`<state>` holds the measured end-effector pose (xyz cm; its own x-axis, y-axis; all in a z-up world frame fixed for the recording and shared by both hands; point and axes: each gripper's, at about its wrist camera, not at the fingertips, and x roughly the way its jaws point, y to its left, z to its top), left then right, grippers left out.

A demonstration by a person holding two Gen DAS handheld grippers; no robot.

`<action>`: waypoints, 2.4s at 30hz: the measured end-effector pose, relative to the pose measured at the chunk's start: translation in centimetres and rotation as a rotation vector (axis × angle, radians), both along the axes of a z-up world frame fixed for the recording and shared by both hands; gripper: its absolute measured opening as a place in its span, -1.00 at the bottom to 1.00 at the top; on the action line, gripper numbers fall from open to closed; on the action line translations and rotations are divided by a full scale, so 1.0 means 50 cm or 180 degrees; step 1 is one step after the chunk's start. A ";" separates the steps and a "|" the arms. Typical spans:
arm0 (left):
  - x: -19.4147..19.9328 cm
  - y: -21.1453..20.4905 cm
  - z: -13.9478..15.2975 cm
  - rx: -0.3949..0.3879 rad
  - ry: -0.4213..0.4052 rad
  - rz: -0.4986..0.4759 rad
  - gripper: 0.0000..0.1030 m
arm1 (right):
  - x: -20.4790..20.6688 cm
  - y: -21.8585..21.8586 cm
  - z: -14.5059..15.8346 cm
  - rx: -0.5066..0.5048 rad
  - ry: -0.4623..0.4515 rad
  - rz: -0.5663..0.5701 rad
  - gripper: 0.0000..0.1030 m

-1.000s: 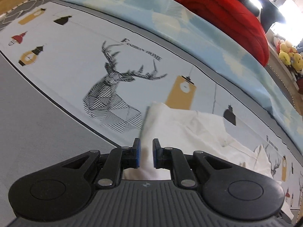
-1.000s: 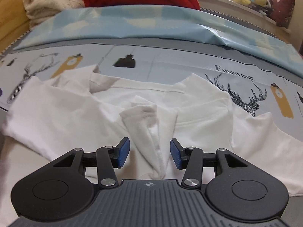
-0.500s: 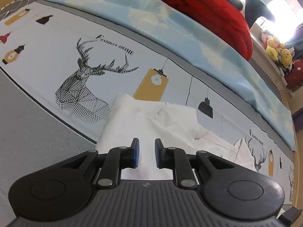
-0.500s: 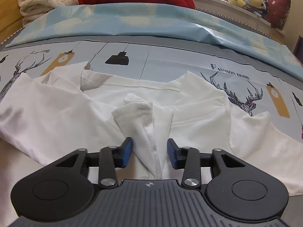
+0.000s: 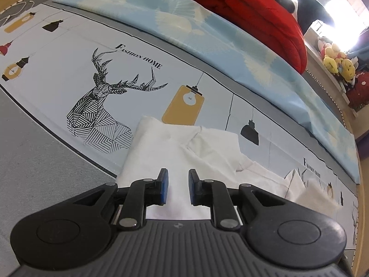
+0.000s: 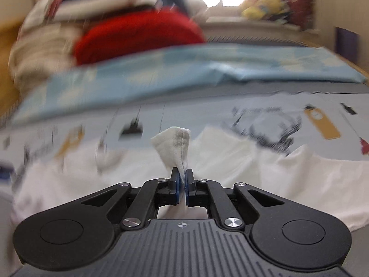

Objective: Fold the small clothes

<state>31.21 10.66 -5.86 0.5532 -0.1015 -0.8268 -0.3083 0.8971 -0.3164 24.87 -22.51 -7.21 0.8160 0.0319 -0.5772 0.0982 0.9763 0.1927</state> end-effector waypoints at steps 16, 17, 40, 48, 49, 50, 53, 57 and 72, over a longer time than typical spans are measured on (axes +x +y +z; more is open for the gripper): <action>0.016 -0.026 -0.016 0.0055 0.0046 -0.0028 -0.64 | -0.034 -0.211 -0.112 0.0928 0.0915 -0.1388 -0.55; 0.018 -0.028 -0.016 0.0057 0.0046 -0.0036 -0.64 | -0.031 -0.216 -0.114 0.0959 0.0906 -0.1375 -0.50; 0.021 -0.026 -0.010 0.0042 0.0039 -0.0029 -0.64 | -0.047 -0.213 -0.031 -0.0107 0.0334 -0.1946 -0.63; 0.021 -0.022 -0.013 0.0016 0.0049 -0.0035 -0.64 | -0.014 -0.200 -0.046 0.0596 0.0417 -0.1079 -0.38; 0.021 -0.019 -0.014 0.0008 0.0056 -0.0034 -0.64 | 0.001 -0.204 -0.077 0.0780 0.0752 -0.0984 -0.38; 0.022 -0.013 -0.016 -0.0008 0.0066 -0.0036 -0.64 | 0.011 -0.203 -0.108 0.0778 0.1105 -0.0957 -0.38; 0.025 0.026 -0.020 -0.0087 0.0087 0.0058 -0.57 | 0.010 -0.196 -0.109 0.0502 0.1155 -0.1064 -0.61; 0.032 0.098 -0.039 -0.0105 0.0150 0.0256 -0.55 | -0.003 -0.199 -0.049 0.0209 0.0746 -0.1297 -0.41; 0.114 0.076 -0.135 -0.0261 0.0066 -0.0237 -0.15 | 0.010 -0.208 -0.049 0.0470 0.0874 -0.1136 -0.39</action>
